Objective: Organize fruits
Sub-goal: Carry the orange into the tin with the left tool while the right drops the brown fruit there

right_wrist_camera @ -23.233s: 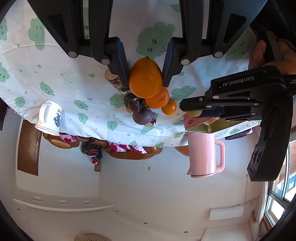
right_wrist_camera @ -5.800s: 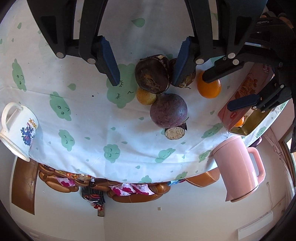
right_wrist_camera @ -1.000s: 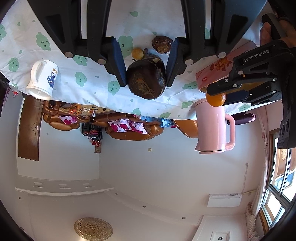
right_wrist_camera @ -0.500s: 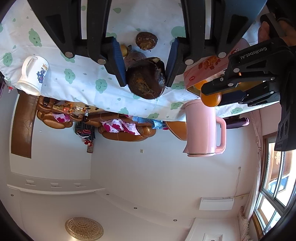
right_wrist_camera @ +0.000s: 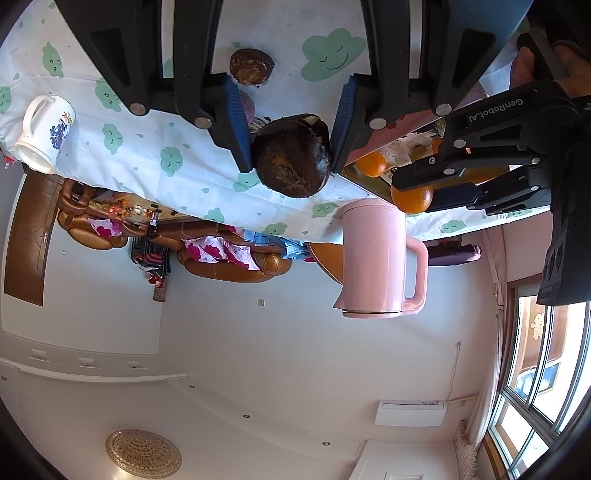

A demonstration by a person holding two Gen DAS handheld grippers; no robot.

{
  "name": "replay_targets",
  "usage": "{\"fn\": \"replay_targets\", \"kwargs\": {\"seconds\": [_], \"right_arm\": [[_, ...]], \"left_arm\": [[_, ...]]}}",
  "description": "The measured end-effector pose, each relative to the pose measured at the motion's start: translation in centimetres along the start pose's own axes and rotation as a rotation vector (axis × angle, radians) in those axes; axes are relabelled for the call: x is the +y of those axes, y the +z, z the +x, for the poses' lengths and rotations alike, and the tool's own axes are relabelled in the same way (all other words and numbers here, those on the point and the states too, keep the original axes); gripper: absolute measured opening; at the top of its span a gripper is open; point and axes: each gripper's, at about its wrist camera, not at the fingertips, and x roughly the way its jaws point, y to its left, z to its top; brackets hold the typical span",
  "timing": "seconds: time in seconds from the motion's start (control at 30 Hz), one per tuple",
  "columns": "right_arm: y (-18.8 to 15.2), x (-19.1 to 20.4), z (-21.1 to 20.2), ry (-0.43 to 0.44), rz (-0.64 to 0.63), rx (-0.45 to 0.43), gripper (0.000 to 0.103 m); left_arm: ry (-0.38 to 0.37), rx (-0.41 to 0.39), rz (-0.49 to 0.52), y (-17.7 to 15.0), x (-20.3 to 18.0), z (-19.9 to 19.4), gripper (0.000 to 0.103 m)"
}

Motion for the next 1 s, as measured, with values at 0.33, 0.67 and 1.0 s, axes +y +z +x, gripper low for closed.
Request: {"fn": "replay_targets", "kwargs": {"seconds": [0.33, 0.67, 1.0], "right_arm": [[1.2, 2.2, 1.0, 0.041, -0.044, 0.007, 0.044], [2.5, 4.5, 2.5, 0.079, -0.094, 0.015, 0.044], [3.3, 7.1, 4.6, 0.123, -0.136, 0.044, 0.044]], "left_arm": [[0.038, -0.002, -0.021, -0.2, 2.2, -0.9, 0.041], [0.086, 0.003, -0.048, -0.3, 4.8, -1.8, 0.041], [0.121, 0.028, -0.065, -0.8, 6.8, -2.0, 0.041]]}}
